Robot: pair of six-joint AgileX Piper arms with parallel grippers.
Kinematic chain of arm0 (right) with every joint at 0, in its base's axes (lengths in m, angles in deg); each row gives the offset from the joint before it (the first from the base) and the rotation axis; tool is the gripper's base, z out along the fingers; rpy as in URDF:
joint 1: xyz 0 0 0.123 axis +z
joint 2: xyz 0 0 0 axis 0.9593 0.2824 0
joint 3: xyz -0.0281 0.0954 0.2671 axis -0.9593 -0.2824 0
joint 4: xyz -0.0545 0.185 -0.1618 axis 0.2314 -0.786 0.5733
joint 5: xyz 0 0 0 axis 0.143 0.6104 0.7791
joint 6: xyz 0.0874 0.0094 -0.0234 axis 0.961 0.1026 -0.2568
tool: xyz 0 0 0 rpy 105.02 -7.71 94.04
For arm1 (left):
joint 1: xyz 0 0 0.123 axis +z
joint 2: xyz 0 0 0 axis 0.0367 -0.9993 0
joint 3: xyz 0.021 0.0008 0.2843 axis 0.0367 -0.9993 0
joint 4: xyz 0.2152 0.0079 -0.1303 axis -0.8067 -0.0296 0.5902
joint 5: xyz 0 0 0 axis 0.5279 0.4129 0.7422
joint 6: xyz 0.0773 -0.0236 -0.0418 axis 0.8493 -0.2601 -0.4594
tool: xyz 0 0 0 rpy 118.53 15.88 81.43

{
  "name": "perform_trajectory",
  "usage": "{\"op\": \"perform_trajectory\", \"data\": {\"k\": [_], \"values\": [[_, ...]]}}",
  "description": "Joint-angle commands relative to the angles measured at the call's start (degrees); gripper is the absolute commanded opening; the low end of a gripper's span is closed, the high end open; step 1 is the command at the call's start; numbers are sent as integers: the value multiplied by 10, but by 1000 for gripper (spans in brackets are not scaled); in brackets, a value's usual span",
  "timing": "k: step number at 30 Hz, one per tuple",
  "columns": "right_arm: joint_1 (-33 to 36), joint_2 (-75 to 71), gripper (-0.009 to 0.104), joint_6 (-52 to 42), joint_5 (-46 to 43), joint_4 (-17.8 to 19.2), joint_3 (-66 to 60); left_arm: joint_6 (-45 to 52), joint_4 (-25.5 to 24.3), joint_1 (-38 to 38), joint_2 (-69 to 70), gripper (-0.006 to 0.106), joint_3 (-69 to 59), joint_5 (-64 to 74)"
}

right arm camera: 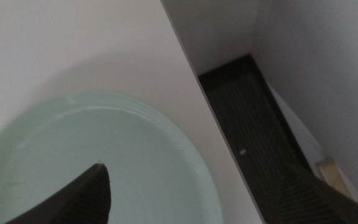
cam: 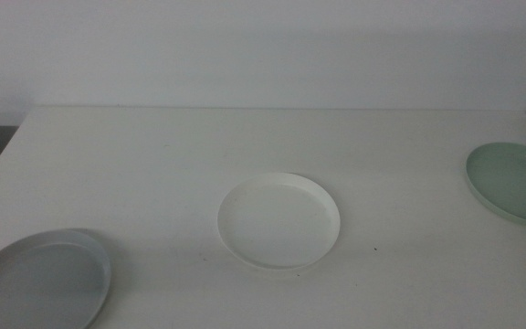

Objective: Stack the three bowls on top of each other.

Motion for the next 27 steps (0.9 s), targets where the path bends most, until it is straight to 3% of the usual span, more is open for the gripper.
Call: {"op": "perform_trajectory", "data": {"k": [1, 12, 19, 27], "values": [[-4, 18, 91, -1, -8, -4, 1, -1, -1, 0, 2, 94, 0, -6], [-4, 63, 68, -1, 0, -10, 1, -1, -1, 0, 2, 94, 0, -6], [-4, 63, 38, -4, -3, -10, 1, -1, -1, 0, 2, 94, 0, -6], [-3, 82, 40, -9, 0, -12, -1, -1, -1, 0, 2, 94, 0, -6]]}}
